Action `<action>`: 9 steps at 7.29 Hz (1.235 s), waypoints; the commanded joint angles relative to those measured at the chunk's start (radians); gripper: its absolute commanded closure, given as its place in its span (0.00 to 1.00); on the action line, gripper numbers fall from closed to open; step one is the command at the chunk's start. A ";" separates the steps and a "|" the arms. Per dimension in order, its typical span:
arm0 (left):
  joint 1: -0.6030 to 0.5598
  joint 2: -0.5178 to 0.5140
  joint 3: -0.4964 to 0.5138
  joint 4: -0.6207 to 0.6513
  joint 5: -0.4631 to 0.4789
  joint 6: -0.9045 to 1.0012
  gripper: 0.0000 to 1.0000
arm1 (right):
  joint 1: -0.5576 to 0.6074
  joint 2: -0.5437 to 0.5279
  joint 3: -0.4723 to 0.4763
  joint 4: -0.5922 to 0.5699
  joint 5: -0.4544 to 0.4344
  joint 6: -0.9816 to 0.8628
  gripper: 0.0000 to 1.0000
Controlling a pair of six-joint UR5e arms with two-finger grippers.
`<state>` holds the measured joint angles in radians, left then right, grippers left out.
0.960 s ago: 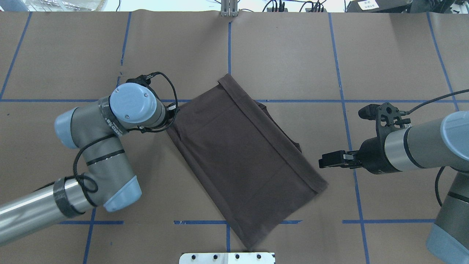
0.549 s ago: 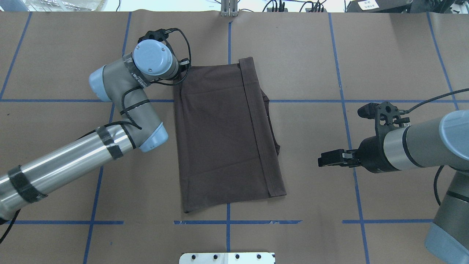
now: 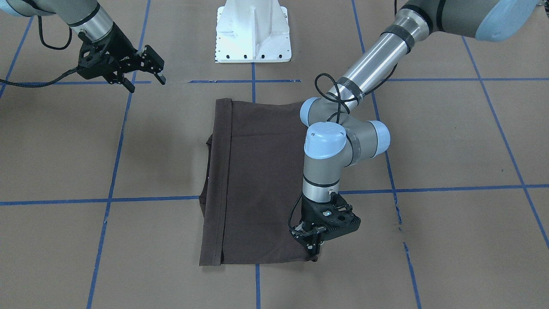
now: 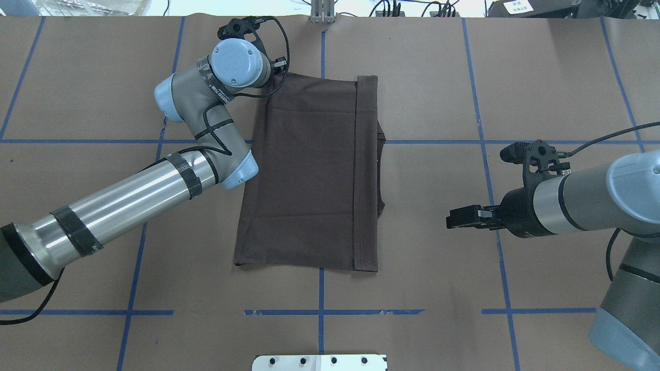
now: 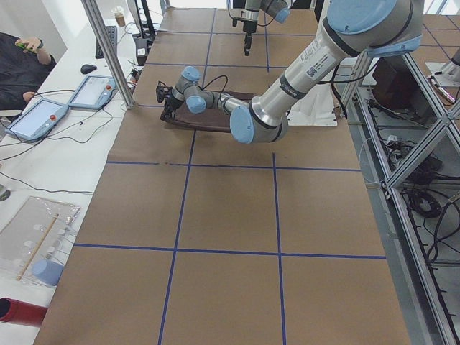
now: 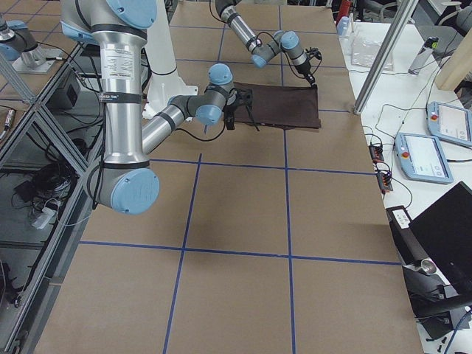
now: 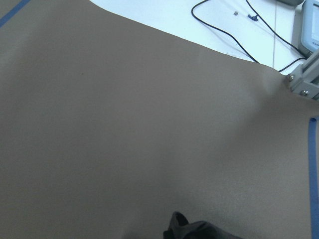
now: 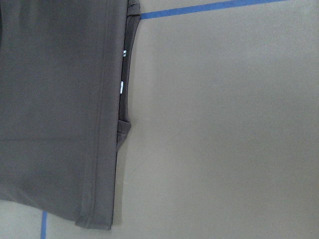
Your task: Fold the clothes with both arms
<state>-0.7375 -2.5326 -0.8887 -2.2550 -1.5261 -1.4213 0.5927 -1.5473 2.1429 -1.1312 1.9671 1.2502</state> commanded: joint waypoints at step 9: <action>0.184 0.552 -0.867 0.246 -0.185 -0.538 0.06 | -0.034 0.274 -0.092 -0.302 -0.004 0.229 0.00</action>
<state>-0.6881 -2.0530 -1.6359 -2.0805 -1.8004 -1.7853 0.5646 -1.2775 2.0563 -1.4294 1.9655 1.4725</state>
